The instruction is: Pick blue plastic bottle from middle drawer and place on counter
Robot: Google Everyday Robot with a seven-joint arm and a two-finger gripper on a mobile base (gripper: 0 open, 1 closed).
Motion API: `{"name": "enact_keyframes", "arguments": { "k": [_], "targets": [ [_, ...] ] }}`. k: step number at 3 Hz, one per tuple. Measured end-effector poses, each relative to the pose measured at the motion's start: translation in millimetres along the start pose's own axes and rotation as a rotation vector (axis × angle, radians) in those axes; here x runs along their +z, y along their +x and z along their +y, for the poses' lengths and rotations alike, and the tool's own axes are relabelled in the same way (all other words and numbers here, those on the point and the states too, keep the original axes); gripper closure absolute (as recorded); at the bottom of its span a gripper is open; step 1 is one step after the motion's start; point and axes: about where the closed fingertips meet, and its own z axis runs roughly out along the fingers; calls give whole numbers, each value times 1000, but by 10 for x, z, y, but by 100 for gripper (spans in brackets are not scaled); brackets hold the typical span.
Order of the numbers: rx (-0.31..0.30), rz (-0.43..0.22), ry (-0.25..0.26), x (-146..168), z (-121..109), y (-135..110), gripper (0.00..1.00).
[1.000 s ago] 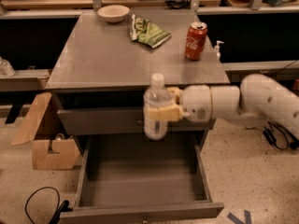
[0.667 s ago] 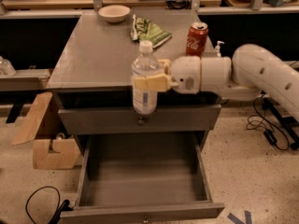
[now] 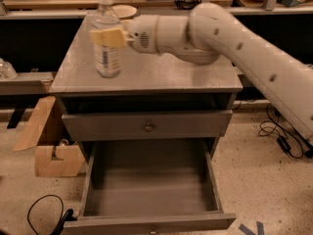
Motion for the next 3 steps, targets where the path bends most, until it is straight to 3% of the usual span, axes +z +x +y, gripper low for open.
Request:
{"name": "enact_keyframes", "arguments": {
  "k": [1,2,3],
  "targets": [
    [-8,-14,-12,696,13,-161,100],
    [-95,-9,-57,1312,19,-17,100],
    [-161,8,-98,1582,-13,225,100]
  ]
}}
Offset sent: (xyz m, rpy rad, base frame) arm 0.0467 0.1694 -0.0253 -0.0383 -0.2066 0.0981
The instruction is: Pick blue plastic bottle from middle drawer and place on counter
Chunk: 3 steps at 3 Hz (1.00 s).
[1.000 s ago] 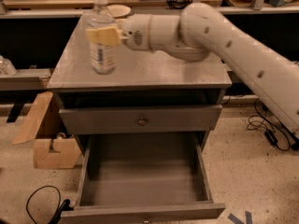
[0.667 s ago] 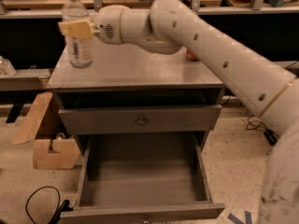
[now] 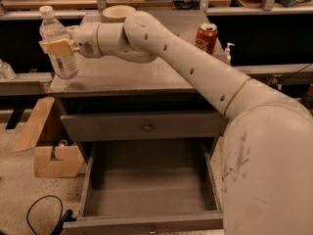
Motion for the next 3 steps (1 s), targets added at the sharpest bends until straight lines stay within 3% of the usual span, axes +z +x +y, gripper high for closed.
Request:
{"name": "enact_keyframes", "arguments": {
  "k": [1,2,3],
  "targets": [
    [-60,53,-34,159,-32,335,100],
    [-71,72,-40,178,-53,365,100],
    [-71,72,-40,175,-54,330,86]
  ]
}}
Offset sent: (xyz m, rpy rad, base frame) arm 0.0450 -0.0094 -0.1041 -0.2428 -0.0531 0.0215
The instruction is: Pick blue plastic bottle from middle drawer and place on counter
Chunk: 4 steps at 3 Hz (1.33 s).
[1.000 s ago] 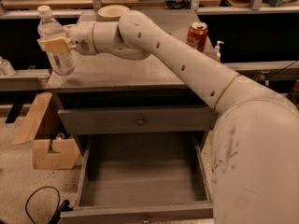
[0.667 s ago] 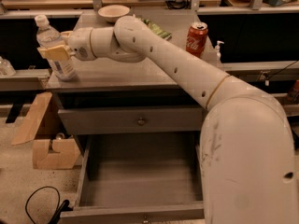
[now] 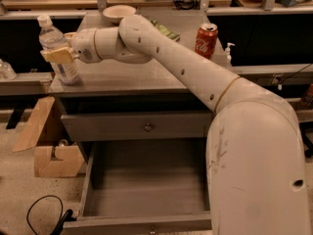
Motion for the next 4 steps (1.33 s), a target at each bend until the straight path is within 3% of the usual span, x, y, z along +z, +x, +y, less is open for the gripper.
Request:
{"name": "enact_keyframes", "arguments": {
  "k": [3,4],
  "targets": [
    [0,-1,-6,33,23,-4,16],
    [1,-1,-11,59,41,-5,0]
  ]
}}
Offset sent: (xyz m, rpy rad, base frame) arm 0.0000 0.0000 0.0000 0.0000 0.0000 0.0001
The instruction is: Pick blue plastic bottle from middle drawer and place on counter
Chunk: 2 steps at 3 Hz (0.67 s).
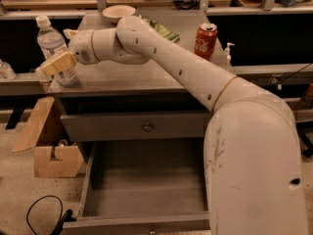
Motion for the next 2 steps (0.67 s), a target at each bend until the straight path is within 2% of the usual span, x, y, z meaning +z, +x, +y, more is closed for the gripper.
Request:
{"name": "enact_keyframes", "arguments": {
  "k": [1,2],
  "targets": [
    [-8,-5,-4,-22,-46,-65,0],
    [-64,6,-21,-219,-208,-295,0]
  ]
}}
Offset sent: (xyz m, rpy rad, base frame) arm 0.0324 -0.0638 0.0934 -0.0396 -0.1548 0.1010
